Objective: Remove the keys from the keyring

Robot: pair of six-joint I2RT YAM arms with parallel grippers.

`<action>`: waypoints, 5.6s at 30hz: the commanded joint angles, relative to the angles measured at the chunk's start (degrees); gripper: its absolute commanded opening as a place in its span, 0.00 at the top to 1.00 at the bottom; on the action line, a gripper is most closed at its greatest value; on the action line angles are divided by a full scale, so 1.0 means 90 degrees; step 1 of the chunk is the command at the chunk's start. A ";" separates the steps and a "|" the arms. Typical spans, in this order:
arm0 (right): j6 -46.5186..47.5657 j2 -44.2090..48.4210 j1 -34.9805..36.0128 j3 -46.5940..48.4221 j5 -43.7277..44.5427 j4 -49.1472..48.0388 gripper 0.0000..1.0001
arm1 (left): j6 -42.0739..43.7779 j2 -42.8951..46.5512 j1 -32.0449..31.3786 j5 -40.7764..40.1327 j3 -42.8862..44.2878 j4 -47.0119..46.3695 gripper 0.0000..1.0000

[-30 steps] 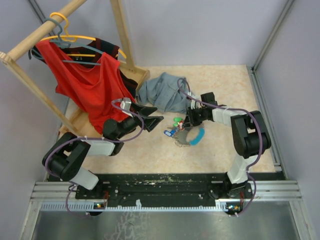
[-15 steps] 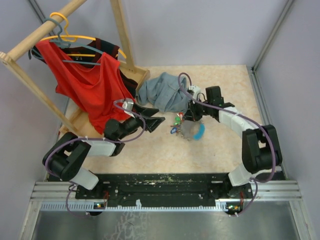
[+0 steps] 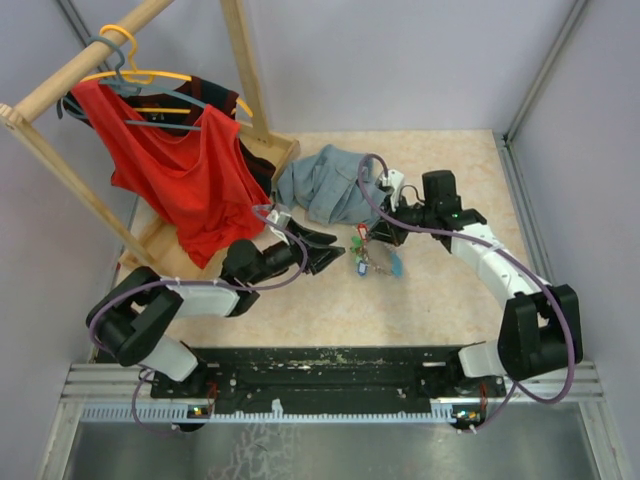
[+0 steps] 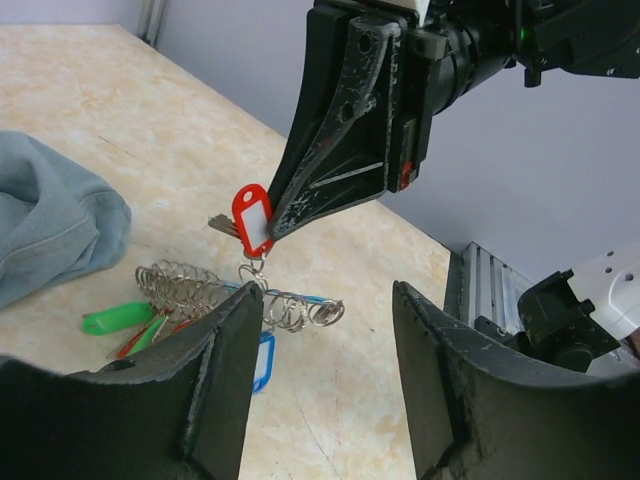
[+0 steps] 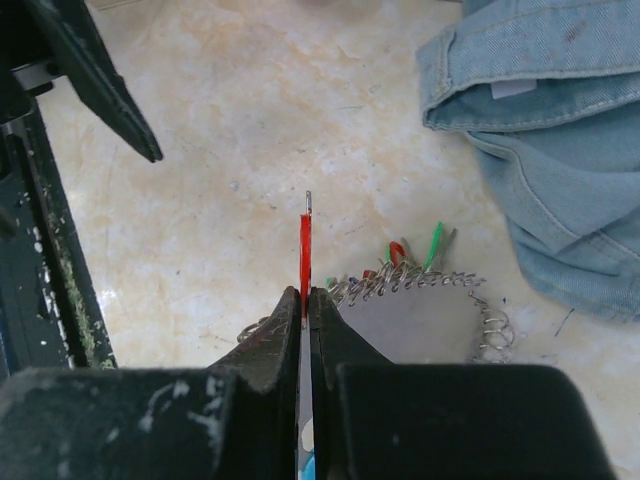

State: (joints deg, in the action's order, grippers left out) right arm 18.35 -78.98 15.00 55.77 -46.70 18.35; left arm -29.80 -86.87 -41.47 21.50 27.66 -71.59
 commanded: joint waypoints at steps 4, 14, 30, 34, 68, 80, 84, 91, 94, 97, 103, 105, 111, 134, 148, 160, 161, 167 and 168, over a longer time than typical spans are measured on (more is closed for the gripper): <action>0.0408 0.0603 0.0082 0.0342 -0.1086 0.0321 1.00 | 0.0200 -0.0387 -0.0060 0.0454 -0.0114 -0.1460 0.43; 0.0608 0.0674 0.0007 0.0541 -0.1795 0.0735 1.00 | 0.0239 -0.1074 -0.0086 0.1118 0.0265 -0.2169 0.44; 0.0653 0.0636 0.0005 0.0675 -0.2353 0.0998 1.00 | 0.0938 -0.1476 -0.0478 0.0877 0.0966 -0.1488 0.58; 0.0785 0.0604 0.0013 0.0691 -0.2421 0.1105 1.00 | 0.0930 -0.1444 -0.0480 0.0774 0.0918 -0.1536 0.58; 0.1018 0.0321 0.0139 0.0615 -0.2604 0.1213 1.00 | -0.0069 -0.1812 -0.0153 0.1318 0.0644 -0.3433 0.71; 0.1094 0.0221 0.0166 0.0593 -0.2575 0.1252 1.00 | -0.0078 -0.1531 -0.0032 0.1191 0.0607 -0.3442 0.67; 0.1115 0.0199 0.0174 0.0600 -0.2557 0.1260 1.00 | -0.0141 -0.1469 -0.0021 0.1281 0.0654 -0.3445 0.67; 0.1125 0.0190 0.0217 0.0591 -0.2574 0.1264 1.00 | -0.0319 -0.1546 -0.0021 0.1410 0.0792 -0.3442 0.69; 0.1125 0.0173 0.0243 0.0591 -0.2566 0.1262 1.00 | -0.0381 -0.1567 -0.0021 0.1438 0.0830 -0.3442 0.72; 0.1130 0.0163 0.0255 0.0581 -0.2537 0.1262 1.00 | -0.0421 -0.1549 -0.0016 0.1463 0.0851 -0.3442 0.74; 0.1135 0.0144 0.0256 0.0581 -0.2471 0.1252 1.00 | -0.0400 -0.1520 -0.0021 0.1488 0.0862 -0.3442 0.96; 0.1128 0.0135 0.0257 0.0581 -0.2436 0.1252 1.00 | -0.0370 -0.1510 -0.0021 0.1458 0.0840 -0.3442 1.00; 0.1059 0.0123 0.0250 0.0581 -0.2281 0.1200 0.92 | -0.0169 -0.1390 -0.0021 0.1180 0.0669 -0.3442 1.00; 0.1601 0.0677 0.0254 0.0808 -0.1705 0.1715 0.47 | 0.0988 -0.0211 -0.0346 -0.1724 0.0415 -0.1139 1.00; 0.2686 0.0961 0.0255 0.1050 -0.2258 0.2749 0.50 | 0.1428 0.0295 -0.1096 -0.4597 0.1312 0.1024 1.00; 0.1294 0.0743 0.0471 -0.0256 -0.1174 -0.0119 0.56 | 0.1131 0.0746 -0.1244 -0.4689 0.1440 0.1398 1.00; 0.1253 0.0748 0.0536 -0.0410 -0.1166 -0.0335 0.56 | 0.1099 0.0778 -0.1242 -0.4663 0.1429 0.1393 1.00; 0.0908 0.0672 0.0725 -0.0848 -0.0522 -0.1483 0.55 | 0.0893 0.0942 -0.1254 -0.4542 0.1392 0.1461 1.00; 0.0826 0.0670 0.0725 -0.0883 -0.0412 -0.1610 0.55 | 0.0874 0.0962 -0.1259 -0.4517 0.1369 0.1452 1.00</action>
State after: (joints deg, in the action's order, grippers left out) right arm 29.02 -72.79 20.78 48.45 -54.19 15.03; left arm -19.92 -80.77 -52.42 -19.94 38.72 -56.12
